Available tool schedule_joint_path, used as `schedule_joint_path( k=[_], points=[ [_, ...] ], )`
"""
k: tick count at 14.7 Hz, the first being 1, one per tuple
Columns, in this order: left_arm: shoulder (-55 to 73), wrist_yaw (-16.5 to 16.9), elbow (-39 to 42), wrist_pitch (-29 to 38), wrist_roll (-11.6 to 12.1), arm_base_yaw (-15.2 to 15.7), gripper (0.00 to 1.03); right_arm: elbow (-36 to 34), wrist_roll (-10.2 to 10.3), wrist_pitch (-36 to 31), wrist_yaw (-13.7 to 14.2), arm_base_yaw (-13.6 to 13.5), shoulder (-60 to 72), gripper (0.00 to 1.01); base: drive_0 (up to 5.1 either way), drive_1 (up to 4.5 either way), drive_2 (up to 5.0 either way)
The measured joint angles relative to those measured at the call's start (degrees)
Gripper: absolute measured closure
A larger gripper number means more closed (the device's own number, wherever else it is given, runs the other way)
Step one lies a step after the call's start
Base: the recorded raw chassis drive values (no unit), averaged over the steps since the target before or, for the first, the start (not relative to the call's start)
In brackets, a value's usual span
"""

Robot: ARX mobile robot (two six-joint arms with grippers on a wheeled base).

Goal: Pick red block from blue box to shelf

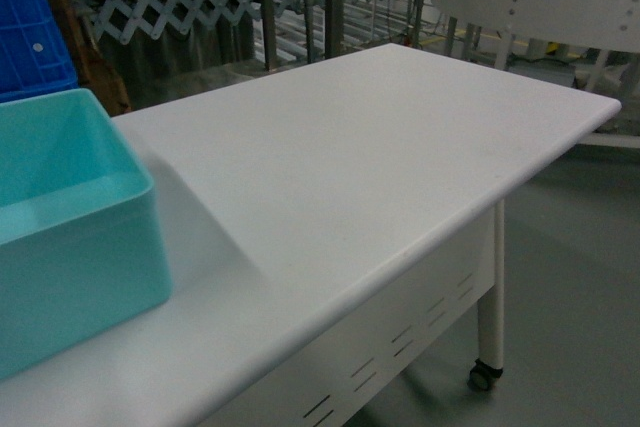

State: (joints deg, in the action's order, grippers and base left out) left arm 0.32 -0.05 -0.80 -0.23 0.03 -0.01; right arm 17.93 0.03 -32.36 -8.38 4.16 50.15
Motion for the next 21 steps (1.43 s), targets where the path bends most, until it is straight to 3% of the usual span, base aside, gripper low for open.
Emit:
schedule_joint_path(
  k=[21],
  points=[
    [0.0,-0.02,0.0,0.0,0.0,0.0,0.05,0.0,0.0,-0.02,-0.02,-0.02,0.0,0.73,-1.3,-1.26,-1.3]
  ],
)
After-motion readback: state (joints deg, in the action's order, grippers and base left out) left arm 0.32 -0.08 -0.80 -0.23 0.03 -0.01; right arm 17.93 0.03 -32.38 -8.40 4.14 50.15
